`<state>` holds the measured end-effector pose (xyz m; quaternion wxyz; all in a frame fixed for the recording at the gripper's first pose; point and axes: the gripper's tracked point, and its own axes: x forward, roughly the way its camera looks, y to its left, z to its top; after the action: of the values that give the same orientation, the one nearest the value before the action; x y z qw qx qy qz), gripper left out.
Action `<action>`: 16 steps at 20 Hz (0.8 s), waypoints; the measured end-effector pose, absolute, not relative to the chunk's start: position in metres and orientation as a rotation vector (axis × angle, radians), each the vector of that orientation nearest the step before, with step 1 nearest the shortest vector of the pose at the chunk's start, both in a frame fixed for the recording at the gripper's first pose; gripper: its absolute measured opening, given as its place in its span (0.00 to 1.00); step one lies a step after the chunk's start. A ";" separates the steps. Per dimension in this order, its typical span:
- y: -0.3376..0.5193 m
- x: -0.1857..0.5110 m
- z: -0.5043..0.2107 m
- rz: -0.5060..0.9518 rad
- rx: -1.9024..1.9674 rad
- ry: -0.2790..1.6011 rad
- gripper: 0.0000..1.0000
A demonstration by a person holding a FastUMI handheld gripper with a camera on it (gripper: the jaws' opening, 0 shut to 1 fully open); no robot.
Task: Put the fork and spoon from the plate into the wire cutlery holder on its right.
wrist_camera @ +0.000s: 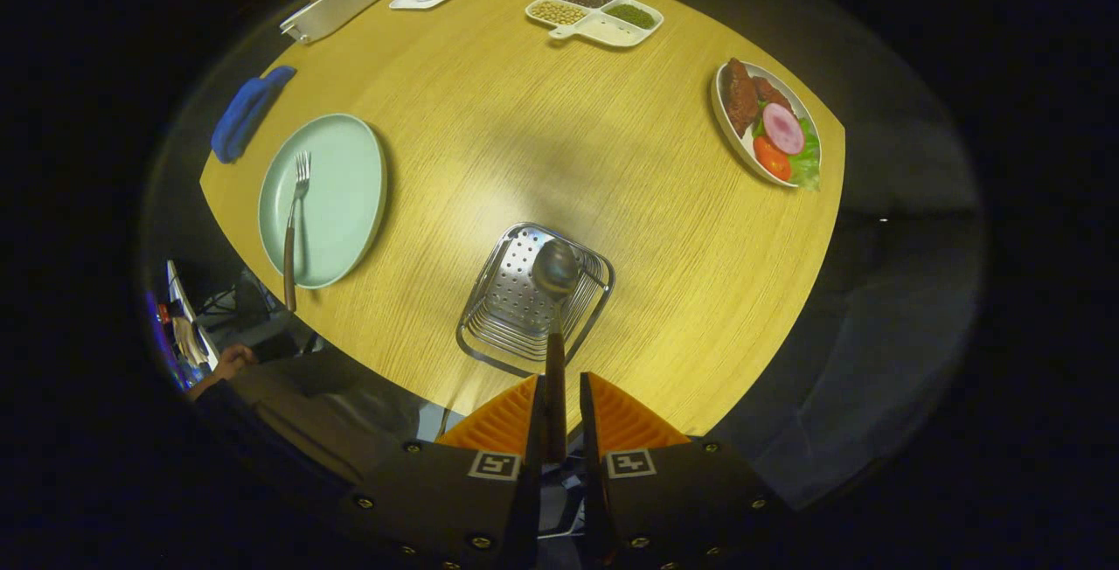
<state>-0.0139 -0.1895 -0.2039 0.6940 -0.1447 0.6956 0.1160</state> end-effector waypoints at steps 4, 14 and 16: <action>-0.182 -0.012 -0.183 0.243 -0.284 1.461 0.21; -0.091 -0.033 -0.173 0.352 -0.189 1.359 0.21; -0.072 -0.034 -0.176 0.369 -0.176 1.346 0.21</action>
<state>-0.0338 -0.0716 -0.1759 0.7628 -0.0807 0.6188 0.1696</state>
